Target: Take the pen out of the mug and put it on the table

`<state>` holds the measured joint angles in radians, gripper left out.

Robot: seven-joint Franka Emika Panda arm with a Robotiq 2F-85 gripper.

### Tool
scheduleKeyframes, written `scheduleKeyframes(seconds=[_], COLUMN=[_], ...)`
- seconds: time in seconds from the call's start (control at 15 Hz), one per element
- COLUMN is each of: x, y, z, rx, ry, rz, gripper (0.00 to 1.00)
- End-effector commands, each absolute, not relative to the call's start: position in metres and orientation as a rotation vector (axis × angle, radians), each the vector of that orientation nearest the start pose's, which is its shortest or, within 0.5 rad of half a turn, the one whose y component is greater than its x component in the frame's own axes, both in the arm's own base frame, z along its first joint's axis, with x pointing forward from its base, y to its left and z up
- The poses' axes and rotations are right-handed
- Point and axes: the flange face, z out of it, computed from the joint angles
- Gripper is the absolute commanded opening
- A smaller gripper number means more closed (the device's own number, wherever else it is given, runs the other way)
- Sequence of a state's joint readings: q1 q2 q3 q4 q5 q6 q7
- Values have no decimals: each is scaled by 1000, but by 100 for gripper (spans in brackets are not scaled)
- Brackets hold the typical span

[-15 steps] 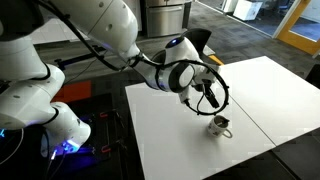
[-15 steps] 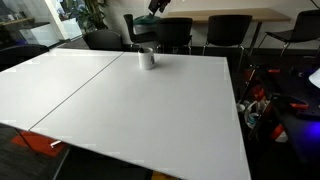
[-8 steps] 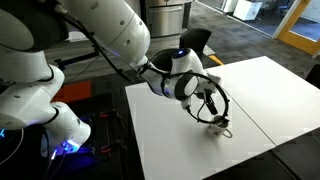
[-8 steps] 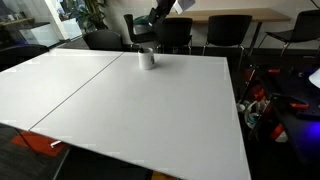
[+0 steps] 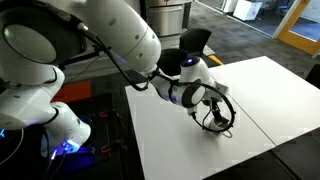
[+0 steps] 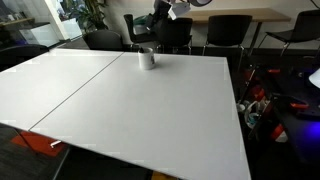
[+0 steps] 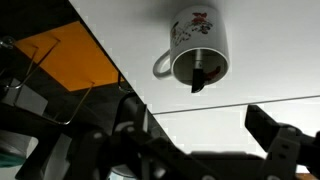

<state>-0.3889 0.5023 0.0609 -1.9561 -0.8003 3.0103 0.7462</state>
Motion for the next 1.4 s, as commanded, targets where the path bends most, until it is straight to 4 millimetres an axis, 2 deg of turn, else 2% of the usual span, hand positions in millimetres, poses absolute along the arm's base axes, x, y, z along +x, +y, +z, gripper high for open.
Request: scheduleKeyframes(seconds=[0.0, 0.13, 0.47, 0.87, 1.33], x=[628, 629, 630, 649, 663], y=[-166, -172, -172, -173, -168], z=[268, 270, 271, 270, 252], rx=[-3133, -3128, -3125, -3130, -3198], ry=[534, 557, 558, 594, 571], rz=[-936, -943, -947, -959, -866], gripper=[100, 100, 100, 100, 100])
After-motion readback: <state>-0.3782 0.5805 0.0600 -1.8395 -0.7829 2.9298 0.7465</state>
